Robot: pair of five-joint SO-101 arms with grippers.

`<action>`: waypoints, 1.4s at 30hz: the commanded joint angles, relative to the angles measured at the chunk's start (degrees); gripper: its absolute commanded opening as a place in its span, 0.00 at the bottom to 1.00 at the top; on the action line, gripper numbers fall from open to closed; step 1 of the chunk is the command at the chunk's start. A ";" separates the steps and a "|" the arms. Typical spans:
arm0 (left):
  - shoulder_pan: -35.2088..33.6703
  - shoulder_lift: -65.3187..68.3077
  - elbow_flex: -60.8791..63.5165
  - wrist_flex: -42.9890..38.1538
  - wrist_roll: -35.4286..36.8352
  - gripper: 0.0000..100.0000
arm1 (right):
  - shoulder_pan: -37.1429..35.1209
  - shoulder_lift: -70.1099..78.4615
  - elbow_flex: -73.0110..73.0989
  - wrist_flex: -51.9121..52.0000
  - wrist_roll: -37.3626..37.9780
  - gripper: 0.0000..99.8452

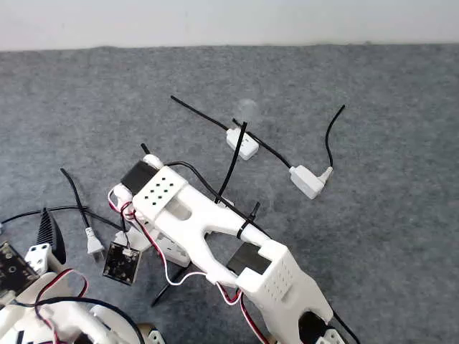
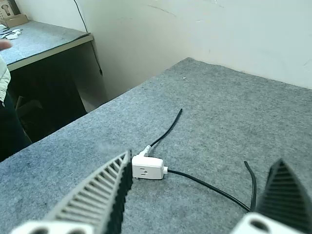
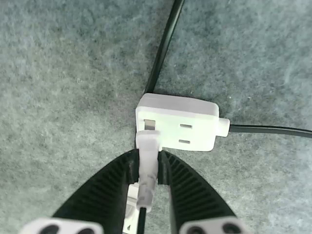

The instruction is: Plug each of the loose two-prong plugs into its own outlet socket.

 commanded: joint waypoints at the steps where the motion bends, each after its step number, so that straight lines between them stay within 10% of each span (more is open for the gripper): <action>1: 0.09 -0.79 -1.01 0.44 -0.79 0.41 | -0.92 0.13 -0.70 1.63 -3.43 0.01; 42: -0.18 -0.79 -0.92 0.35 -0.79 0.41 | -1.89 1.36 -2.20 -13.85 -35.08 0.01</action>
